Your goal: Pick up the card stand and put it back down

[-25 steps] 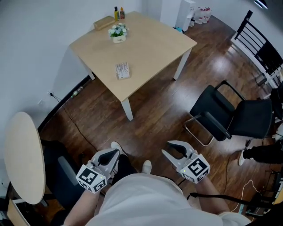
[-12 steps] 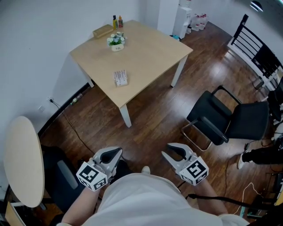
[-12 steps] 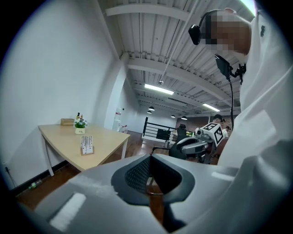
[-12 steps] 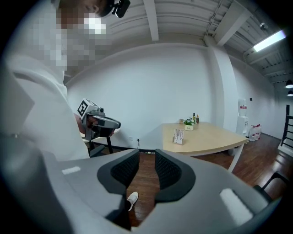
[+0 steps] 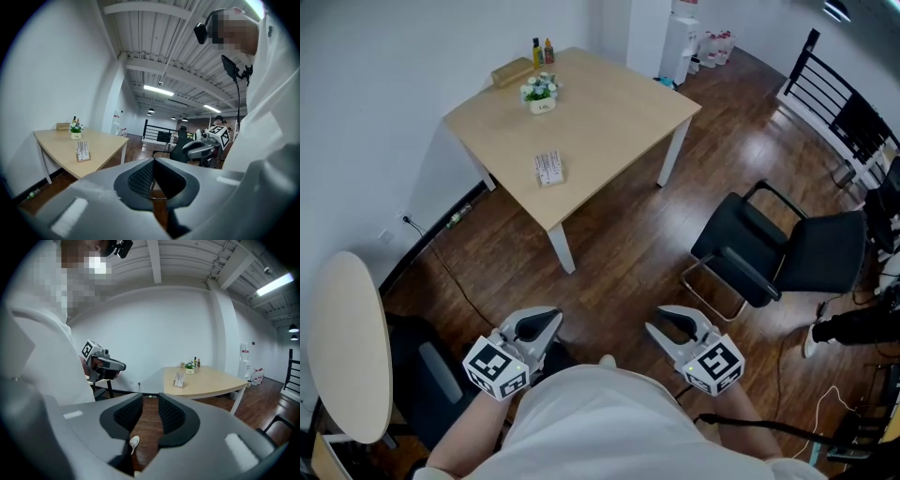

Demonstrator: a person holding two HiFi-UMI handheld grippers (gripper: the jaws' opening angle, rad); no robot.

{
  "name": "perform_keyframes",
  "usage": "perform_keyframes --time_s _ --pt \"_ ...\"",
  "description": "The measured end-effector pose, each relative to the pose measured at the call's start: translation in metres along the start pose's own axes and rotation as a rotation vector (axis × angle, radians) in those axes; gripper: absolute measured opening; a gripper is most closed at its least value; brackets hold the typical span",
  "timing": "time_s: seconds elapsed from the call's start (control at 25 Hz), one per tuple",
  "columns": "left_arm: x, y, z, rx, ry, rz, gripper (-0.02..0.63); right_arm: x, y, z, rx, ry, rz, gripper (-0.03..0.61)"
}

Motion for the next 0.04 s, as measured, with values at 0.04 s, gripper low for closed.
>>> perform_keyframes --time_s 0.04 --pt "0.0005 0.0008 -0.0011 0.001 0.005 0.007 0.002 -0.0013 -0.0016 0.0012 -0.002 0.001 0.001 0.109"
Point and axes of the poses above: the fingertips, and each gripper's own axes: y forward along the fingers, z to its left, x out of its top, the point moved 6 cm from there along -y, backward along the fingers, and after that the axes turned 12 degrees about z, right-handed, at the moved point
